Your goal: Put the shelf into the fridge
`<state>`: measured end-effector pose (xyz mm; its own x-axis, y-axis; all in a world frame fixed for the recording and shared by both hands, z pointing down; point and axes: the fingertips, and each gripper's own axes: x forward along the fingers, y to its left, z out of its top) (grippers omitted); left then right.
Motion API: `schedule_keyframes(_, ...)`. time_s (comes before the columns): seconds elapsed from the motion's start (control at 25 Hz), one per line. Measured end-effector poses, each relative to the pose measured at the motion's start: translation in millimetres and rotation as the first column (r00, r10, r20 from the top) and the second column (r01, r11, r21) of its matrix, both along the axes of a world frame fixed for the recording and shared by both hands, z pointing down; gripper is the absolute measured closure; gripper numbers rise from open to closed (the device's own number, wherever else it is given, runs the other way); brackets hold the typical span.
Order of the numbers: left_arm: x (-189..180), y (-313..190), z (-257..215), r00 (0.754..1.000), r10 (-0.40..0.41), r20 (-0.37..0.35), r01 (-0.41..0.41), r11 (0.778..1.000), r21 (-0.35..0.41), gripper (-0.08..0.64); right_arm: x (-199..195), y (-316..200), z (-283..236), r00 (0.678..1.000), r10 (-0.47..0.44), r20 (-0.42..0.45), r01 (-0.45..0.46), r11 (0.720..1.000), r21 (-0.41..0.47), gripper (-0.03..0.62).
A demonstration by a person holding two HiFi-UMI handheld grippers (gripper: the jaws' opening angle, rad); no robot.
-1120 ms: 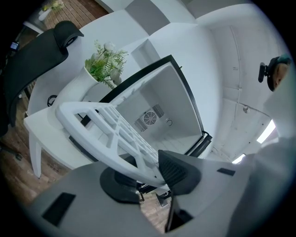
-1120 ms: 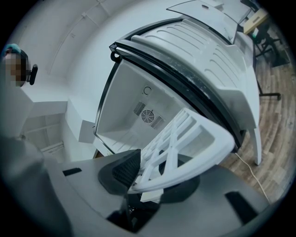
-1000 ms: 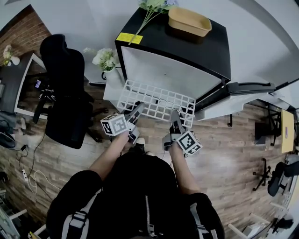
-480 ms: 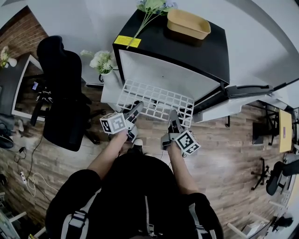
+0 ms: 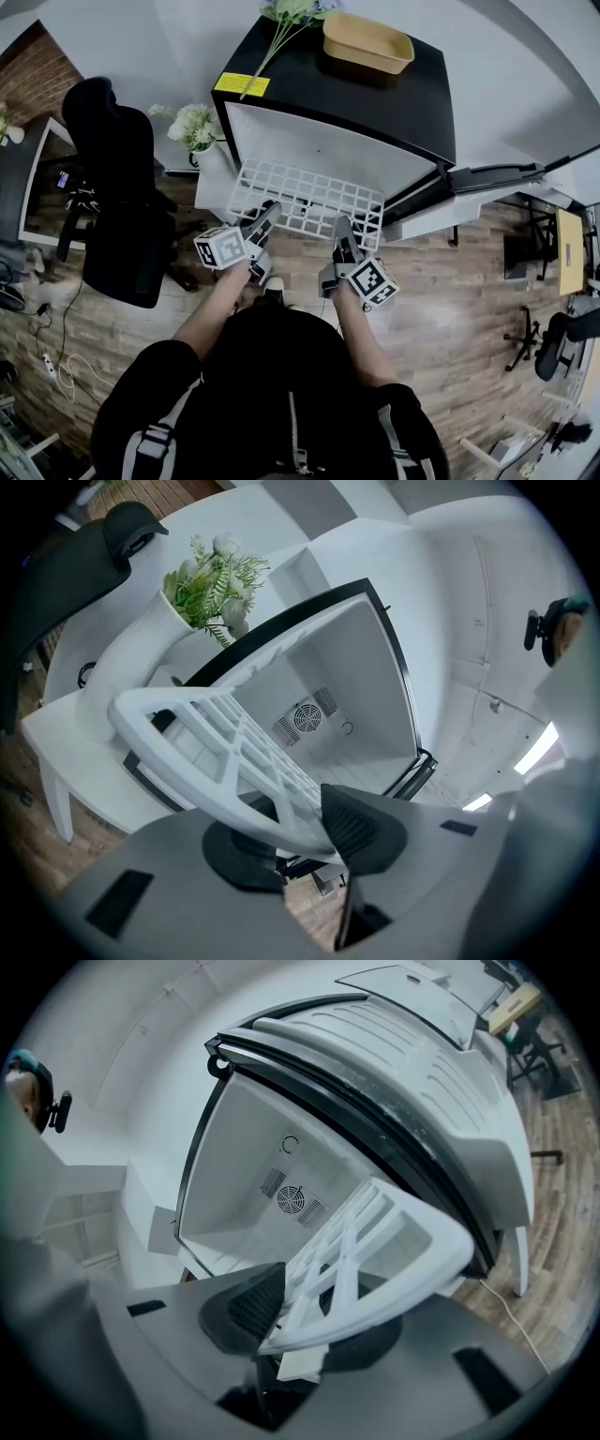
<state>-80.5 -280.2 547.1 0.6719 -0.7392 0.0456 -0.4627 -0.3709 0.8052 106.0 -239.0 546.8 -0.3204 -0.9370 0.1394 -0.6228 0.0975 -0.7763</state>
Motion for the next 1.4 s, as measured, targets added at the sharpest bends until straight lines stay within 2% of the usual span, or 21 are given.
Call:
schedule_keyframes(0.76, 0, 0, 3, 1.000, 0.009, 0.006, -0.009, 1.000, -0.003, 0.431, 0, 1, 7, 0.999, 0.008, 0.045, -0.008, 1.000, -0.008, 0.477)
schedule_keyframes(1.4, 9, -17, 2, 0.999, 0.032, 0.012, -0.032, 0.999, 0.008, 0.430, 8, -20, 10, 0.998, 0.031, 0.050, -0.031, 0.999, -0.010, 0.477)
